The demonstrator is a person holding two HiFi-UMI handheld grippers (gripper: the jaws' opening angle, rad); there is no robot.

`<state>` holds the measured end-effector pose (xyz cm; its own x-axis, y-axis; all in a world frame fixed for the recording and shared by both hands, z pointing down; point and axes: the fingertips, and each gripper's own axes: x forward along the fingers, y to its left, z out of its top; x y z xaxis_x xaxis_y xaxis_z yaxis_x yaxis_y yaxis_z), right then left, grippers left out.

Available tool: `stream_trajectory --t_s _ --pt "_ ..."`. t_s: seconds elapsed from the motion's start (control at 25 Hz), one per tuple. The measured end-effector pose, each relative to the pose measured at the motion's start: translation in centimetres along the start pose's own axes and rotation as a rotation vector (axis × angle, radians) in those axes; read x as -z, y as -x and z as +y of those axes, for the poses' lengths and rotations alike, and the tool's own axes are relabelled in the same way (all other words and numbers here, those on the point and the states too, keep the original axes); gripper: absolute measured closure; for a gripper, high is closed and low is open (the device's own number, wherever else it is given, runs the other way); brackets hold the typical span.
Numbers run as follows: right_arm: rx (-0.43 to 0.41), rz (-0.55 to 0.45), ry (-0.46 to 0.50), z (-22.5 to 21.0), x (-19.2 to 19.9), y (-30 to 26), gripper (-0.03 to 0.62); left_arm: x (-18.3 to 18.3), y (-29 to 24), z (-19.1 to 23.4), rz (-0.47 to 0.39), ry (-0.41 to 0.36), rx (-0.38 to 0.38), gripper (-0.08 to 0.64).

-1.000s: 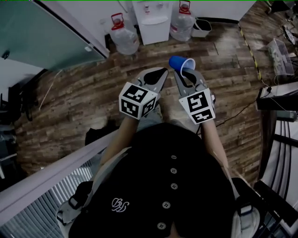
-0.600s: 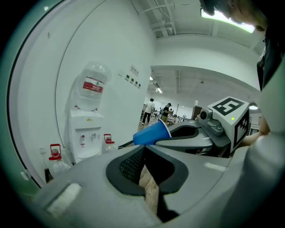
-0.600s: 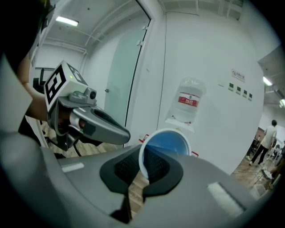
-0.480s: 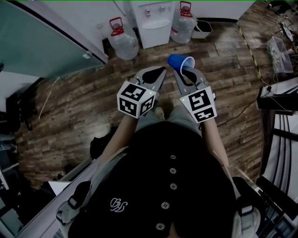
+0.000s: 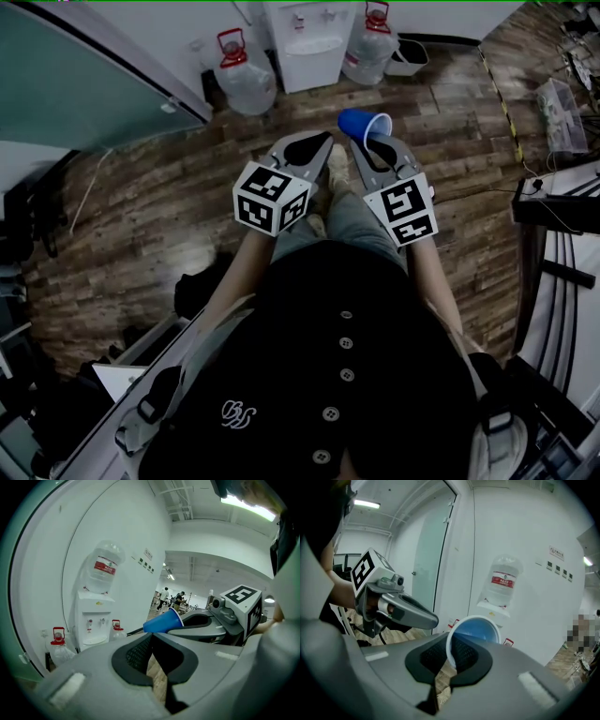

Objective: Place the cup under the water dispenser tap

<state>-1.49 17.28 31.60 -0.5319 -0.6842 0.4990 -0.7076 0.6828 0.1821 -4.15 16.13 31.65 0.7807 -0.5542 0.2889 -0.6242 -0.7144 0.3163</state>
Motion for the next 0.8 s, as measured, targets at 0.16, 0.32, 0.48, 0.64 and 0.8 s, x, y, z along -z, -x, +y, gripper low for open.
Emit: stream_trajectory --t_s 0.16,0.32,0.48,0.64,0.8 --pt "-0.022 -0.015 0.009 -1.6 -0.3 -2.0 0.587 -0.9 -1.3 2.2 -0.015 0.013 -0.035 0.563" --pt "-0.039 -0.021 0.013 -4.3 -0.9 -4.9 0.588 -2.2 -3.8 4.9 -0.009 0.011 -0.049 0.561" --pt "-0.046 -0.021 0.031 -8.0 -1.5 -7.5 0.588 -4.0 -7.5 7.0 0.013 -0.012 -0.046 0.561" --pt "-0.050 -0.019 0.027 -12.3 -2.0 -9.8 0.588 -6.4 -11.1 9.2 0.020 -0.023 -0.047 0.561" --pt "-0.062 -0.017 0.034 -16.4 -2.4 -11.9 0.586 -8.4 -14.5 11.5 0.014 -0.011 -0.063 0.561"
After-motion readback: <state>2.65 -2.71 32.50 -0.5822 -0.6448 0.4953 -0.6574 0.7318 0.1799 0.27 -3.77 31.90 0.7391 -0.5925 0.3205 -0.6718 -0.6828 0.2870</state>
